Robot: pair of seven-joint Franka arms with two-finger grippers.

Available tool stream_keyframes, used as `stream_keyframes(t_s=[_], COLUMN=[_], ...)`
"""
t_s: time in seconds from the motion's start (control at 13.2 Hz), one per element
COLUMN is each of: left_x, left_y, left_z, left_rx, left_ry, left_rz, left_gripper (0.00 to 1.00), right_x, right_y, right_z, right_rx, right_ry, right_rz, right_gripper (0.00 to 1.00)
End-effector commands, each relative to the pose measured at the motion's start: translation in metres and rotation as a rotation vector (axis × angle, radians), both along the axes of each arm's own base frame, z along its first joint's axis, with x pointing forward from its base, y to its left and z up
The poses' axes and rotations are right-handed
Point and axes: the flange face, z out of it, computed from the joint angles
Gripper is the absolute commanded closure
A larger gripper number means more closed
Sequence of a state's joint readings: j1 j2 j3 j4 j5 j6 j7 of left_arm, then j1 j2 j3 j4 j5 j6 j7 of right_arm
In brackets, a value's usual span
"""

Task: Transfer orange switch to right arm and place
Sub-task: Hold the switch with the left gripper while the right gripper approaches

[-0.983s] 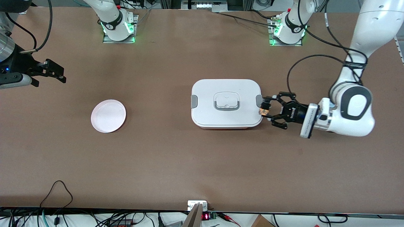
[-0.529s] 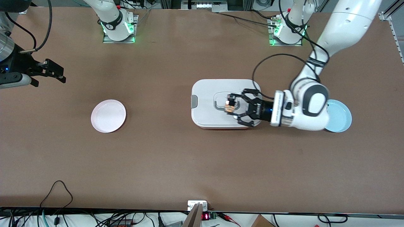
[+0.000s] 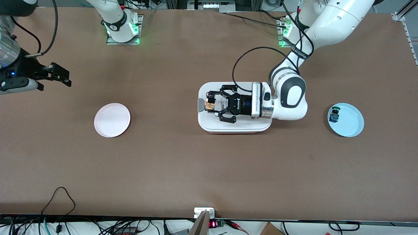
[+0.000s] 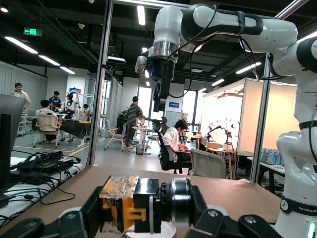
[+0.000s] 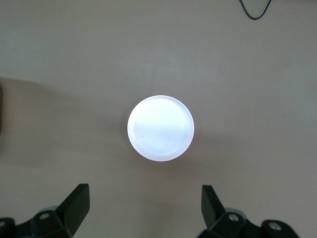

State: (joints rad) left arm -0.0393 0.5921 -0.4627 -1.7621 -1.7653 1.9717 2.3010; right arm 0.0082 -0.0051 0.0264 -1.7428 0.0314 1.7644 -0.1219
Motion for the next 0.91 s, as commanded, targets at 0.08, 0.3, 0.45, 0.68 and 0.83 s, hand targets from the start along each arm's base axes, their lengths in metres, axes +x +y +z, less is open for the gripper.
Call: stream_keyframes(t_s=[0.08,0.3,0.45,0.68,0.83], left_x=[-0.006,-0.005,-0.006,-0.005,-0.006], left_y=[0.000,0.001,0.000,0.001,0.000], left_z=[0.004,0.004,0.002,0.002,0.002], left_rx=[-0.008,-0.009,-0.008,-0.008,-0.008], left_ry=[-0.047,-0.046,-0.044,-0.043,-0.043], left_rz=[0.035,0.037,0.035,0.038,0.037], left_gripper=[0.96,0.96,0.96,0.96,0.96], right_x=[-0.003,-0.007,-0.007,-0.007,-0.008], right_y=[0.005,0.007,0.007,0.007,0.008], right_z=[-0.069,-0.103,-0.102,-0.100,-0.100], right_rx=[-0.002,-0.002,-0.002,-0.001,0.002], right_ry=[-0.036,-0.062,-0.063,-0.070,-0.066], right_rz=[0.012,0.013,0.018,0.061,0.065], right_gripper=[0.00,0.00,0.00,0.00,0.00])
